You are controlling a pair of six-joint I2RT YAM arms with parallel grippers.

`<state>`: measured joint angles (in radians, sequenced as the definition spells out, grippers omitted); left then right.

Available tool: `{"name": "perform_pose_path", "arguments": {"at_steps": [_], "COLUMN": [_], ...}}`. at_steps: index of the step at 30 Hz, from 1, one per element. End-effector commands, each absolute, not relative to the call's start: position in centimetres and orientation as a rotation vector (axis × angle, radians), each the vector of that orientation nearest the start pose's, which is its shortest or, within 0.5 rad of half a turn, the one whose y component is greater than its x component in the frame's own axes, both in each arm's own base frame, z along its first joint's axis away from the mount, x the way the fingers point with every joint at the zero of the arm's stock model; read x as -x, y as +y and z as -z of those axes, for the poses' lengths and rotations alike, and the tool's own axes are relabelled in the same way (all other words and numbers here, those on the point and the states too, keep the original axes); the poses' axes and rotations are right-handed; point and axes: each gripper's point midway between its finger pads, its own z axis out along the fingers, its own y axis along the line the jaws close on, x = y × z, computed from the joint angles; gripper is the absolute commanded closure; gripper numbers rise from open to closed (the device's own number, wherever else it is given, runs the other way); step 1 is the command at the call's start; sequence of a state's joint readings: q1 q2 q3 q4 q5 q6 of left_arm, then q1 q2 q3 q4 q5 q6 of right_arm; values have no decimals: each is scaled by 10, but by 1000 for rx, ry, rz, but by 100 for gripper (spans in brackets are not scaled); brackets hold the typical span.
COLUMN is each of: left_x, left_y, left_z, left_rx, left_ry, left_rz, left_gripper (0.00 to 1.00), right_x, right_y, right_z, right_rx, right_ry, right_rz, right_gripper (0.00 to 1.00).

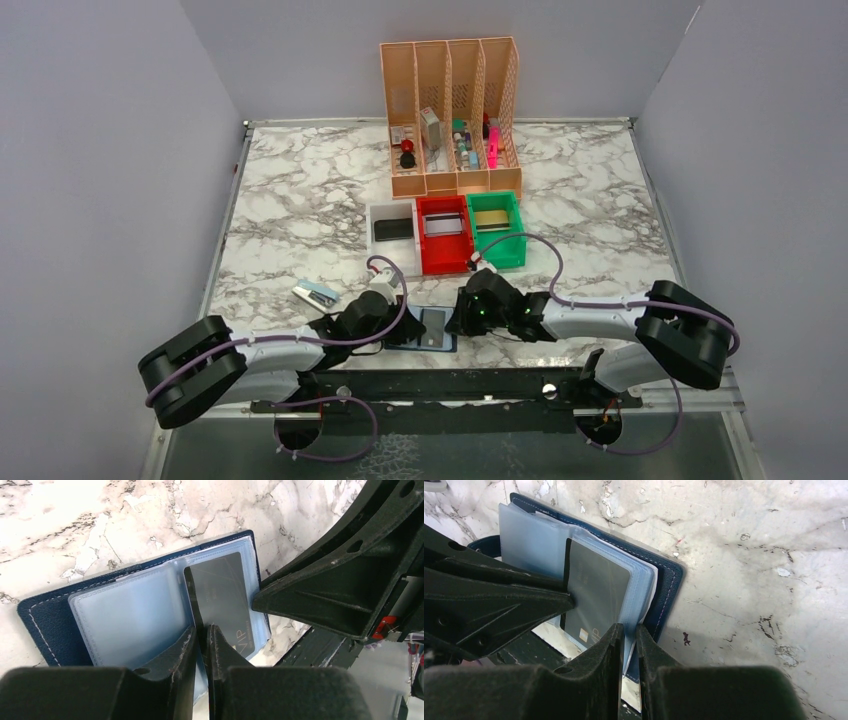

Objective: Take the credit cards out of the card holder

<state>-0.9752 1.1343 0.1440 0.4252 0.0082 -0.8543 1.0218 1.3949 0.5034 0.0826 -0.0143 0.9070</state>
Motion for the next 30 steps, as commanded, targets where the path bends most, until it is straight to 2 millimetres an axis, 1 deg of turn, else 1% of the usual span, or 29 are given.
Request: {"name": "perform_pose_path", "arguments": {"at_steps": [1,6,8,13,16,18,20,23,26,28,30], "left_x": [-123,-123,-124,-124,-124,-124,-124,-124,-125,-126,-127], "left_y": [-242,-243,-244,-247,-248,-248,-248,-250,-249,-247,-244], "left_z": [4,2,1,-2,-4,-5,-6,-10,-14,-15,-16], "left_rx": [-159,-168,-170,-185,-187,-185,-187,-192,-192,-188,-191], "left_ry": [2433,2427,2423,2417,2413,2409,2407,2395,2384,2384,2382], "left_rz": [936,941,946,958,965,967,972,987,985,970,953], "left_gripper": [89,100,100,100,100,100,100,100,100,100,100], "right_x": [-136,-142,-144,-149,-147,-145,-145,-146,-146,-146,-144], "right_y": [293,296,299,305,315,321,326,325,319,311,305], "right_z": [-18,-32,-41,-58,-65,-65,-61,-45,-26,-14,-5], "right_rx": [167,178,210,223,282,310,322,306,271,236,209], "right_ry": [2605,2565,2542,2498,2467,2468,2481,2523,2583,2623,2644], "right_rz": [-830,-839,-854,-877,-940,-973,-979,-935,-865,-805,-773], "right_gripper": [80,79,78,76,74,74,73,73,73,73,74]}}
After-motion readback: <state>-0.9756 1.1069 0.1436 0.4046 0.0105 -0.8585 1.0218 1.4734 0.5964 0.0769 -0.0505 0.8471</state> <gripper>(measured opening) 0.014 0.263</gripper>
